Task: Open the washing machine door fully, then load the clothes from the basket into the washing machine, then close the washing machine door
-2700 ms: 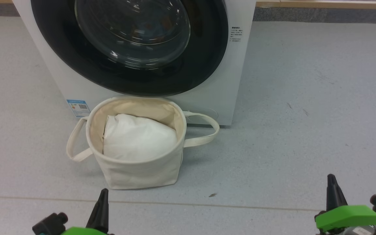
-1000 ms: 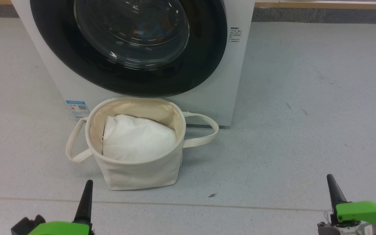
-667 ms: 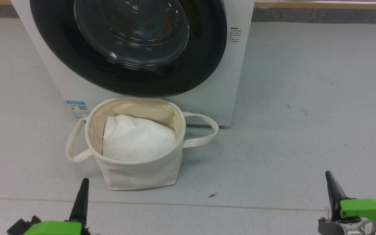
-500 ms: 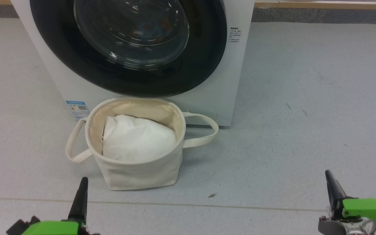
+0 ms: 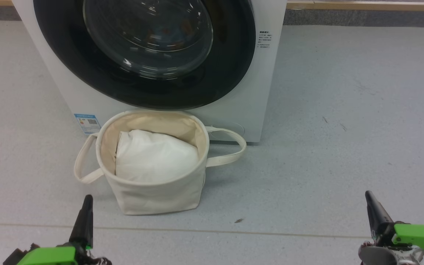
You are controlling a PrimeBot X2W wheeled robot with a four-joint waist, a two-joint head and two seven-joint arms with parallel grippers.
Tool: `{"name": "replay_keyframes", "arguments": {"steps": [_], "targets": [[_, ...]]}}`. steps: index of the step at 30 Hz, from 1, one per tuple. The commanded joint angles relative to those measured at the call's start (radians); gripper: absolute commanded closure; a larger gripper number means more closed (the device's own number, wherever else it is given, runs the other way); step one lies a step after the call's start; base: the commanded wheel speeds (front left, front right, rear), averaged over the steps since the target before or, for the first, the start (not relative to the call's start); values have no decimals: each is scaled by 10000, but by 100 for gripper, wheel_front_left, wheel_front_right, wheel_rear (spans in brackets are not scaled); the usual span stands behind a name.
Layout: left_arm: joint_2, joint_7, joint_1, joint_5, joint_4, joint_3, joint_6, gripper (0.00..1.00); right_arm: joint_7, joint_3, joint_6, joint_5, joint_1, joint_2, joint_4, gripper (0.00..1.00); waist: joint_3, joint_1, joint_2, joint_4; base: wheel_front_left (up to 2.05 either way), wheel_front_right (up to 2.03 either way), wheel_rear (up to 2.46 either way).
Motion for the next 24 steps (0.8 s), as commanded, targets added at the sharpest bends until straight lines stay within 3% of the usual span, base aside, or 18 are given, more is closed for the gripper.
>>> {"name": "replay_keyframes", "arguments": {"steps": [1,24], "targets": [[144,79,-466,-90,-395,348,-73,100,85,182,2,100,-503,-98,-395,100,0,0,0,0,0,0,0],[144,79,-466,-90,-397,348,-73,100,85,182,2,100,-503,-98,-395,100,0,0,0,0,0,0,0]]}}
